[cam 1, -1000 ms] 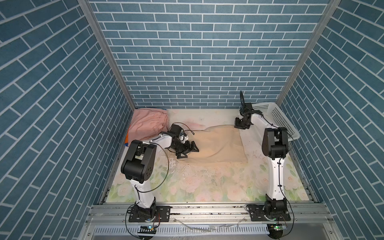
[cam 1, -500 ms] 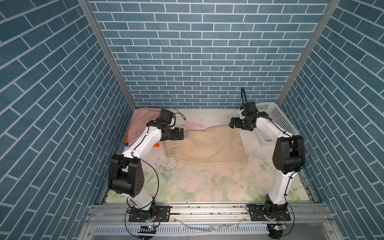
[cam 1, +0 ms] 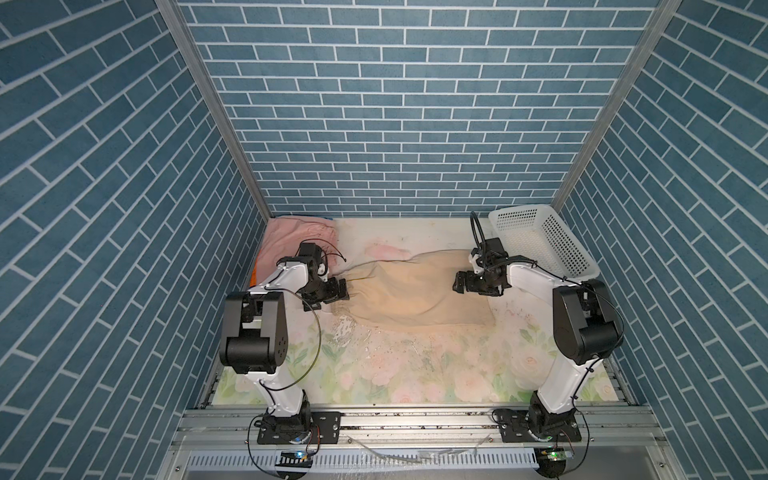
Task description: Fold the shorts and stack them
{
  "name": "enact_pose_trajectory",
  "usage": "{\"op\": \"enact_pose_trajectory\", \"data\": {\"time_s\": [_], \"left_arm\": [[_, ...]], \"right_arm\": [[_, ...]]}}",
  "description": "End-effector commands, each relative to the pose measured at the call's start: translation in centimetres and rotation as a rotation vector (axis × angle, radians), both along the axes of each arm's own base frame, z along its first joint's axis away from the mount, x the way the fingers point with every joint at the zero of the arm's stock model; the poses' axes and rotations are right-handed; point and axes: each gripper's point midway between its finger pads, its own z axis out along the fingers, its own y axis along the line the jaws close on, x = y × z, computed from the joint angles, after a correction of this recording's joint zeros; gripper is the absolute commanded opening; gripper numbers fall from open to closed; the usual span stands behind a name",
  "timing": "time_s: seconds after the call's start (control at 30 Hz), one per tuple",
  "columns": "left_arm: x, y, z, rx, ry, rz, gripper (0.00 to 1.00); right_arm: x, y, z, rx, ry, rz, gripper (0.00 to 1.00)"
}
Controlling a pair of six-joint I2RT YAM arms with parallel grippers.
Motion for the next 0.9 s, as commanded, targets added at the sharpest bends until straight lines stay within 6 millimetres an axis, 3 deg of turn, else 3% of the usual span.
{"op": "enact_pose_trajectory", "data": {"time_s": [0.0,0.4,0.6,0.87], "left_arm": [[0.0,-1.3,-0.8,-0.058,0.025,0.001,1.00],[0.5,-1.3,-2.0,0.018,0.048,0.001,0.97],[0.6,-2.2,-3.5,0.067,0.087,-0.035,0.81],[0.4,-3.1,-4.3,0.115,0.112,-0.118,0.43]], "right_arm": [[0.4,0.3,1.7,0.050,-0.065,-0.017,0.98],[-0.5,0.8,0.8,0.110,-0.059,-0.025,0.98],[-0.9,0.7,0.7,0.118,-0.065,-0.026,0.99],[-0.8,0.2,0.8,0.121,-0.065,-0.036,0.98]]}}
